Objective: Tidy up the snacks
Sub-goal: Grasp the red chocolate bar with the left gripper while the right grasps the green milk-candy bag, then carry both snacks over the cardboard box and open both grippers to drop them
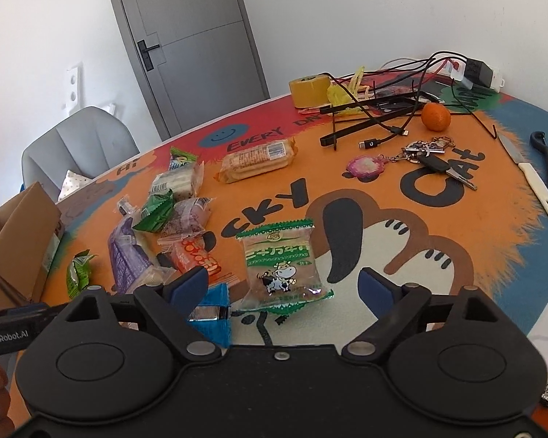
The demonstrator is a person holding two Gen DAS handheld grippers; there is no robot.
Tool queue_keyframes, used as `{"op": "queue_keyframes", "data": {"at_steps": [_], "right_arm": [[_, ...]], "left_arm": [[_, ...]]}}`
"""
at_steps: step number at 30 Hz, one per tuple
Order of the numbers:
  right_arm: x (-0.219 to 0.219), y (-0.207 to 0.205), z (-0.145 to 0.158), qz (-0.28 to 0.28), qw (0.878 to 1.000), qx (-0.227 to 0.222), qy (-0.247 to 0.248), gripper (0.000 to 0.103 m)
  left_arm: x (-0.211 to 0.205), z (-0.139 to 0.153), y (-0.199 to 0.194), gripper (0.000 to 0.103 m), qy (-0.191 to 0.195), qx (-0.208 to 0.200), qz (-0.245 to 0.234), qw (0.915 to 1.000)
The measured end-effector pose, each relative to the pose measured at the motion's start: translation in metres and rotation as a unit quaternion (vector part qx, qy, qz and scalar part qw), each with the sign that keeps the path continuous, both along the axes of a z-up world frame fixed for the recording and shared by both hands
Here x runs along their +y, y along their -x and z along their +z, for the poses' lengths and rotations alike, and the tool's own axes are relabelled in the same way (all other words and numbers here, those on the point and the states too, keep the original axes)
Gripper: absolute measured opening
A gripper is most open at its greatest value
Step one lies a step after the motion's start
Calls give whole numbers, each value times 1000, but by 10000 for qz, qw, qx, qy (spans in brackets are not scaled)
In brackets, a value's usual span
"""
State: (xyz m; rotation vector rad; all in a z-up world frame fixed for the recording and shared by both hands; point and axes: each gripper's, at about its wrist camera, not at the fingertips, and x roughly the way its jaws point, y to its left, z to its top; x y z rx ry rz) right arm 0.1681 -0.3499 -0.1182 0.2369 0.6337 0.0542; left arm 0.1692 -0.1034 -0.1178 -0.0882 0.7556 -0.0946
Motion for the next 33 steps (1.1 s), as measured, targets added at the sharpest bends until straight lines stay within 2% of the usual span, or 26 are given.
{"op": "queue_keyframes", "data": {"at_steps": [3, 6, 9, 14, 17, 18, 19, 22, 25, 33], "right_arm": [[1, -8, -4, -12, 10000, 16, 50, 88], [2, -15, -10, 27, 9999, 90, 57, 84], [7, -19, -13, 17, 9997, 71, 227, 84], [11, -25, -16, 70, 9996, 101, 249, 76], [11, -26, -15, -79, 9993, 113, 346, 62], [10, -25, -15, -66, 9992, 109, 369, 53], [10, -23, -16, -67, 9990, 96, 428, 49], [10, -17, -16, 16, 9986, 77, 515, 49], [7, -9, -14, 67, 9995, 93, 292, 48], [14, 10, 9, 163, 9995, -258, 106, 48]], "left_arm": [[-4, -8, -6, 65, -13, 85, -47, 10000], [-10, -10, -5, 65, -201, -20, -34, 9998], [-12, -10, -3, 62, -248, -51, -3, 9997], [-13, -10, 3, 46, -310, -95, -39, 9995], [-10, -9, 4, 29, -303, -117, 66, 9994], [-9, -9, 4, 20, -259, -115, 99, 9995], [-7, -9, 4, 19, -196, -112, 139, 9996], [-4, -7, 6, 18, -83, -76, 176, 9998], [0, -4, 10, 18, 68, -63, 197, 9998], [15, 21, 26, 18, 170, -393, 304, 9986]]}}
